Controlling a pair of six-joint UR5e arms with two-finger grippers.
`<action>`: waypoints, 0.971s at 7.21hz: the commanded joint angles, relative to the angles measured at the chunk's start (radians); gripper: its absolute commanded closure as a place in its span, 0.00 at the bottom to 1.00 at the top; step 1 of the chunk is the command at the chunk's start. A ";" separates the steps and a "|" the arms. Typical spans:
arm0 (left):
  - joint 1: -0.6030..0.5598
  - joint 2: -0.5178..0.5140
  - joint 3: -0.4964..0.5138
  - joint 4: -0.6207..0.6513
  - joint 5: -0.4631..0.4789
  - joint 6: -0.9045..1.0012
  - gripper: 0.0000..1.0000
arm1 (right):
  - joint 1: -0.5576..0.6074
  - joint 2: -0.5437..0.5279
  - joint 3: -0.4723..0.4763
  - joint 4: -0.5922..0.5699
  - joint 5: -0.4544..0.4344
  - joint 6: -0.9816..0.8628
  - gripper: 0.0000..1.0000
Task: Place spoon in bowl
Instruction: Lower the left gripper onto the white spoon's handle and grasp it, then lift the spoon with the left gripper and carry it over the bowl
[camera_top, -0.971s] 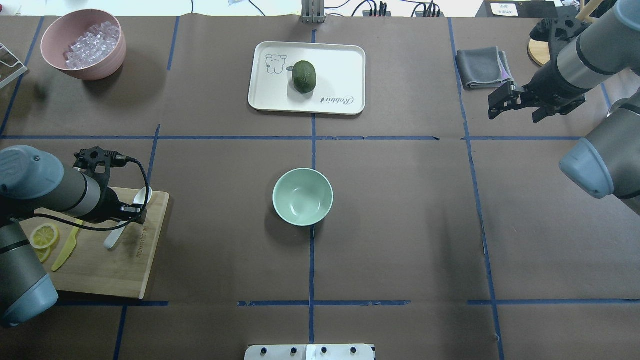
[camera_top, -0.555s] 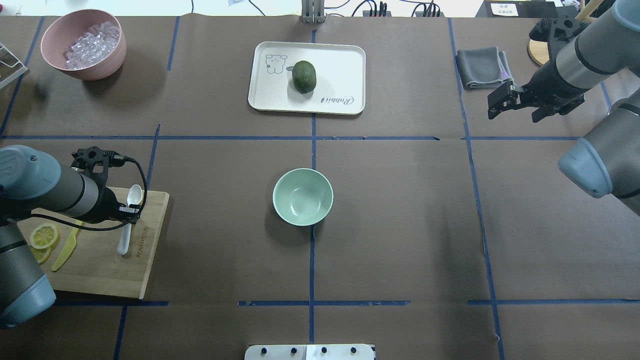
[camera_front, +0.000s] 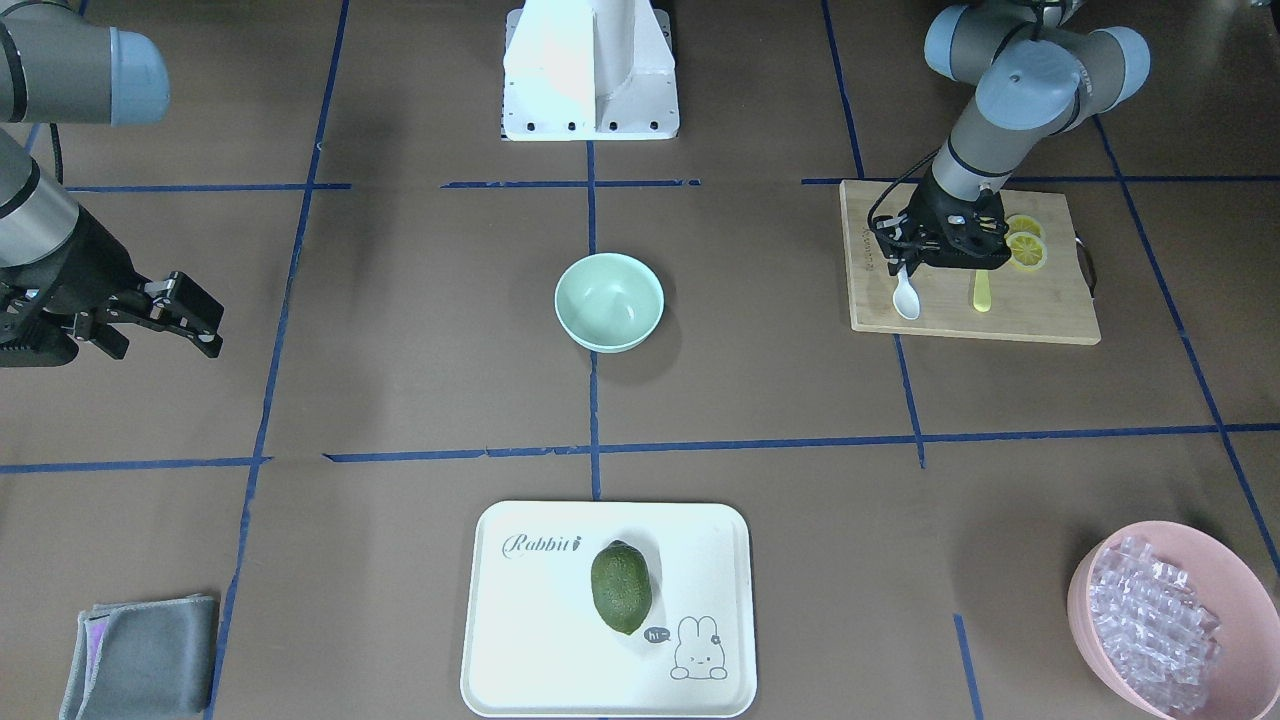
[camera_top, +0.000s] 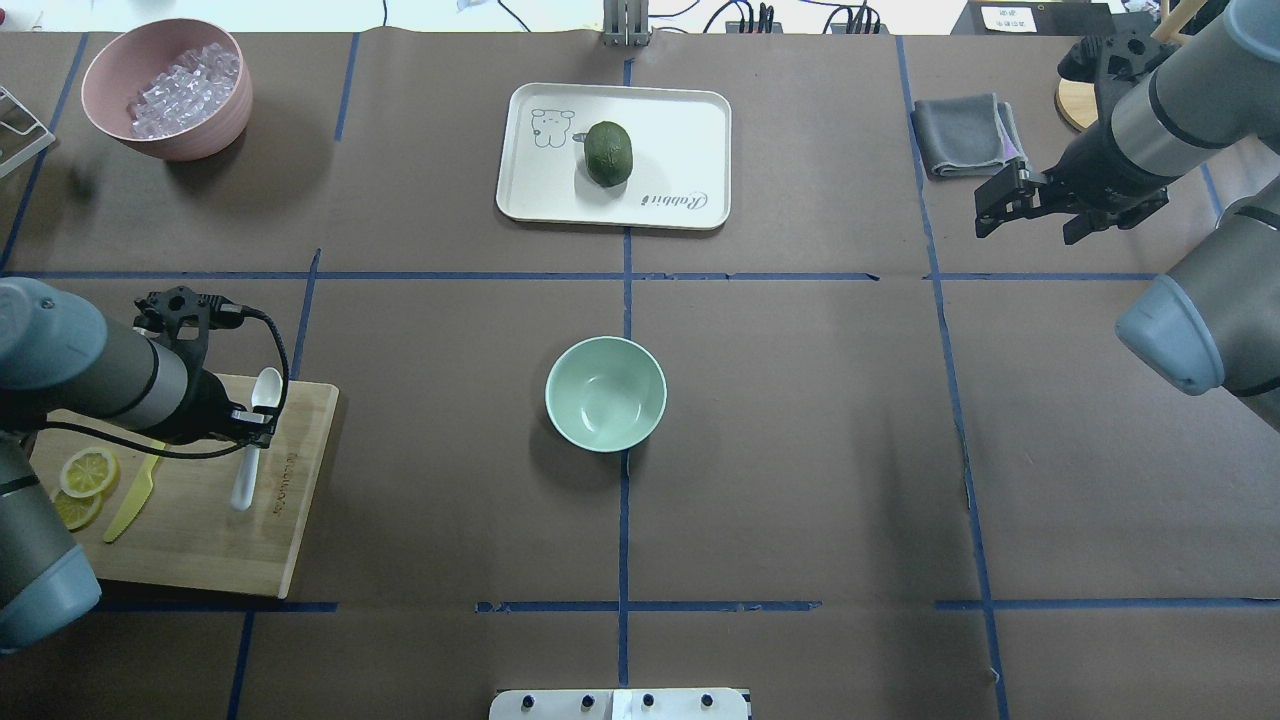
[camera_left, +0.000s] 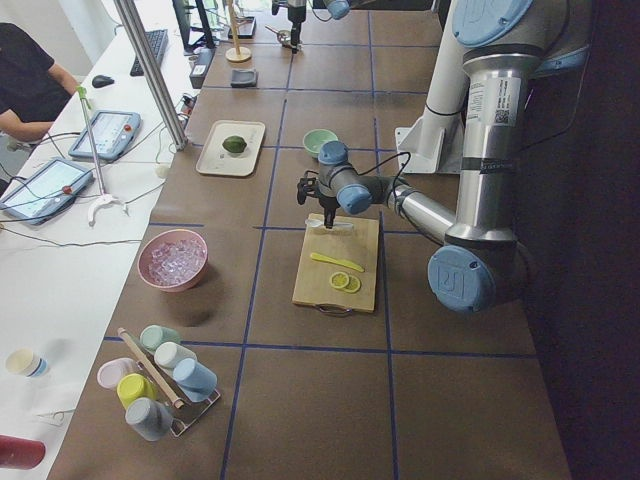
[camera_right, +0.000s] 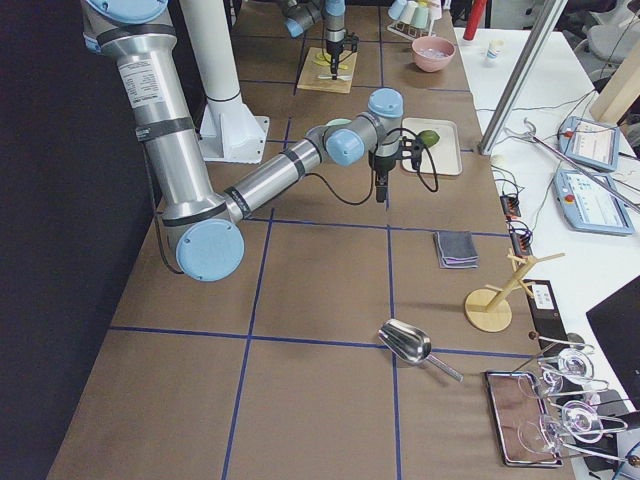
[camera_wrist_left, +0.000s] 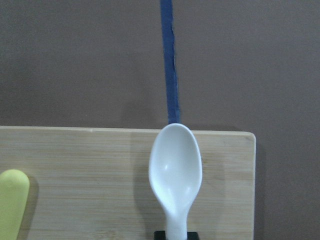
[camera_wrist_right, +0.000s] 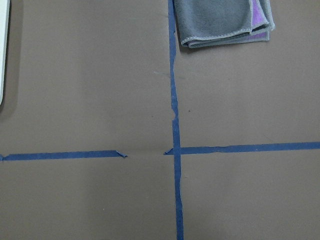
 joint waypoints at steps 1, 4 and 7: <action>-0.087 -0.006 -0.144 0.230 -0.089 0.109 1.00 | 0.000 -0.004 0.003 0.001 0.007 0.000 0.00; -0.044 -0.397 -0.166 0.641 -0.094 -0.037 1.00 | 0.015 -0.029 0.006 0.014 0.010 -0.029 0.00; 0.114 -0.653 0.124 0.423 -0.081 -0.403 1.00 | 0.127 -0.104 -0.025 0.011 0.068 -0.266 0.00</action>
